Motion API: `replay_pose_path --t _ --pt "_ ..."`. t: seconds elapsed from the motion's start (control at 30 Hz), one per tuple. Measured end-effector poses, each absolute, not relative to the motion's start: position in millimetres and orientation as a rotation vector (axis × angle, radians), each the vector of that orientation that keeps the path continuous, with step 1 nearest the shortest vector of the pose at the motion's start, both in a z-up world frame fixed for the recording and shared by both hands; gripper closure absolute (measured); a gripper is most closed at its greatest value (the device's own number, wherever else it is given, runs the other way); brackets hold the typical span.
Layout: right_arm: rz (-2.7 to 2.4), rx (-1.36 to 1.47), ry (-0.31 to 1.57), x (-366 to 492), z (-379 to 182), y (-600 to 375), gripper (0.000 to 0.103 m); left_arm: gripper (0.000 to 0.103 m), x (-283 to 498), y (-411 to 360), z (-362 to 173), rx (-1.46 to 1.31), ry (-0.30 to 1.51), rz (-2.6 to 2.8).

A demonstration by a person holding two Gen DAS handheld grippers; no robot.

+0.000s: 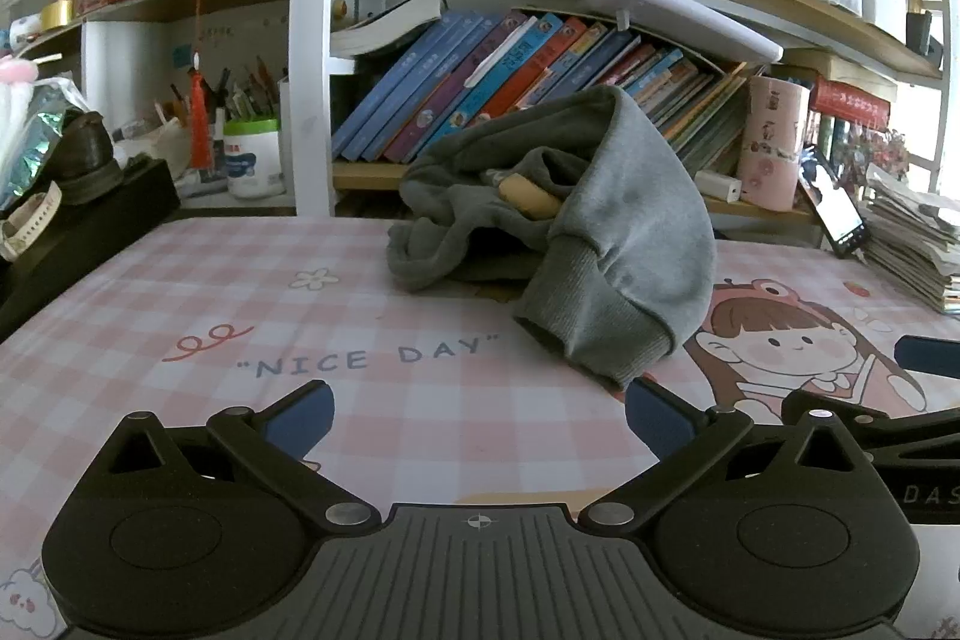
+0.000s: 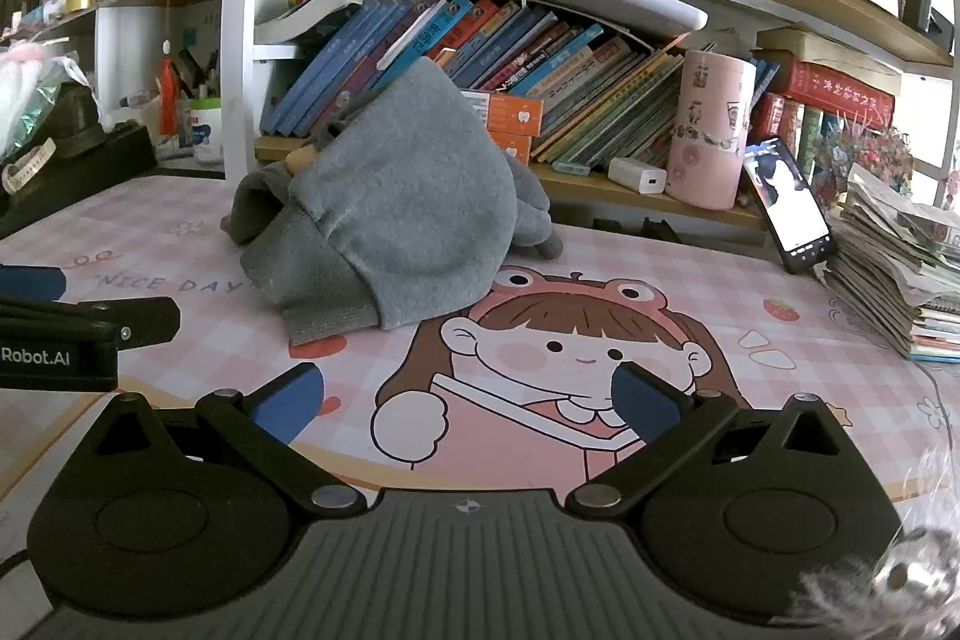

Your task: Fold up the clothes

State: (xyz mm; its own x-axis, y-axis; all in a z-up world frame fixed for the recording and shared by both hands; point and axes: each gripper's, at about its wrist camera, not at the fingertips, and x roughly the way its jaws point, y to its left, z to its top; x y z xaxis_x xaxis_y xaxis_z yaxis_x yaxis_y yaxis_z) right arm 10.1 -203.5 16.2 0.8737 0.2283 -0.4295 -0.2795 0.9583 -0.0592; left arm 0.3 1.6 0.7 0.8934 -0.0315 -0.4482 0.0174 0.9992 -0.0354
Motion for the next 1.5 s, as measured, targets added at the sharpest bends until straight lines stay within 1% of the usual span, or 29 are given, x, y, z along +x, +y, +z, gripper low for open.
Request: replay_pose_path --t 1.5 --pt "0.266 -0.124 0.443 11.5 15.7 -203.2 0.0 0.0 -0.9 -0.5 1.4 -0.019 0.461 -0.045"
